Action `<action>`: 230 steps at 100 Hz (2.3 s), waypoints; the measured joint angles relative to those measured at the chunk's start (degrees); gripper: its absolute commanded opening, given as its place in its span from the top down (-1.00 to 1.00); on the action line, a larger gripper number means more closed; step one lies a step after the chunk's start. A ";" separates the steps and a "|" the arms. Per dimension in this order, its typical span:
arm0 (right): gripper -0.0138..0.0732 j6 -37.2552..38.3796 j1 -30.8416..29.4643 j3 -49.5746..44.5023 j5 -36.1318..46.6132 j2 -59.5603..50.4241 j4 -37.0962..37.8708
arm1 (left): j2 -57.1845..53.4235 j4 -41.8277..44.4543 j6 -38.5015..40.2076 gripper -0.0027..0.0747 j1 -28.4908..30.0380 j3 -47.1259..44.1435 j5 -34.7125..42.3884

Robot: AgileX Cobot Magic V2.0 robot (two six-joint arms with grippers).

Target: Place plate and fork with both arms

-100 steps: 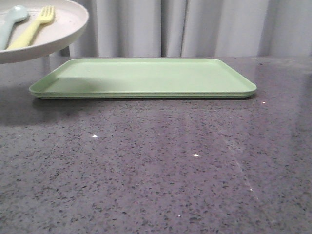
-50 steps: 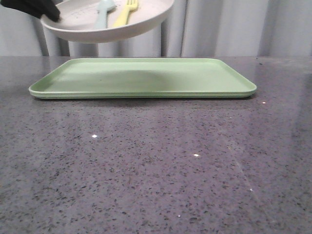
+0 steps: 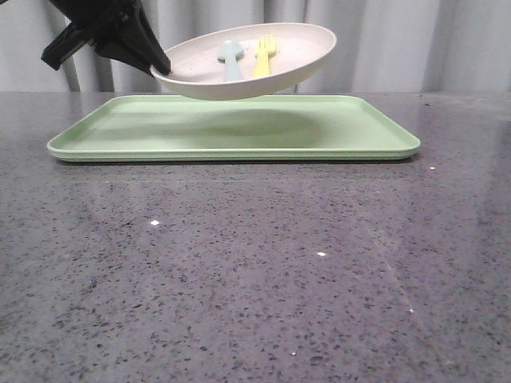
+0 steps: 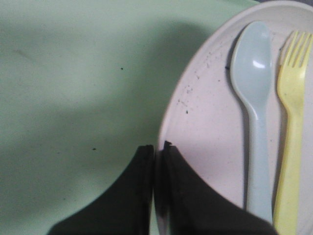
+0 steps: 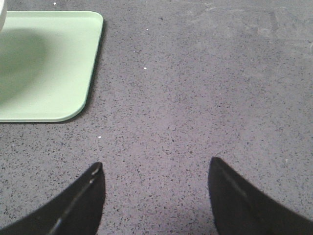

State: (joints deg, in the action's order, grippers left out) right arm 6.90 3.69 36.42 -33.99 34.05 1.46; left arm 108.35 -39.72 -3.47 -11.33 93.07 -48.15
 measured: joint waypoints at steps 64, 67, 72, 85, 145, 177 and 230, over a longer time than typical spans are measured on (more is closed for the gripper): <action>-0.40 0.00 0.00 0.00 0.00 0.00 0.00 | 3.27 3.66 0.08 0.98 0.00 0.04 2.34; -0.40 0.00 0.00 0.00 0.00 0.00 0.00 | 3.27 3.75 0.08 0.98 0.00 0.04 2.34; -0.40 0.00 0.00 0.00 0.00 0.00 0.00 | 3.27 3.75 0.08 0.98 0.00 0.04 2.34; -0.40 0.00 0.00 0.00 0.00 0.00 0.00 | 3.27 3.75 0.12 0.94 0.00 0.04 2.34; -0.40 0.00 0.00 0.00 0.00 0.00 0.00 | 3.27 3.54 0.47 0.24 0.00 0.26 2.34; -0.40 0.00 0.00 0.00 -0.12 0.00 -0.09 | -3.22 15.83 0.51 0.25 0.00 0.26 -2.25; -0.40 0.00 5.12 13.21 -5.84 12.48 -0.48 | -24.60 29.80 1.54 0.25 0.00 -6.39 -3.95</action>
State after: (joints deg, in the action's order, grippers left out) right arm 6.90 8.80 49.63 -39.83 46.53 0.98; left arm 83.76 -9.92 -1.93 -11.33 86.69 -52.10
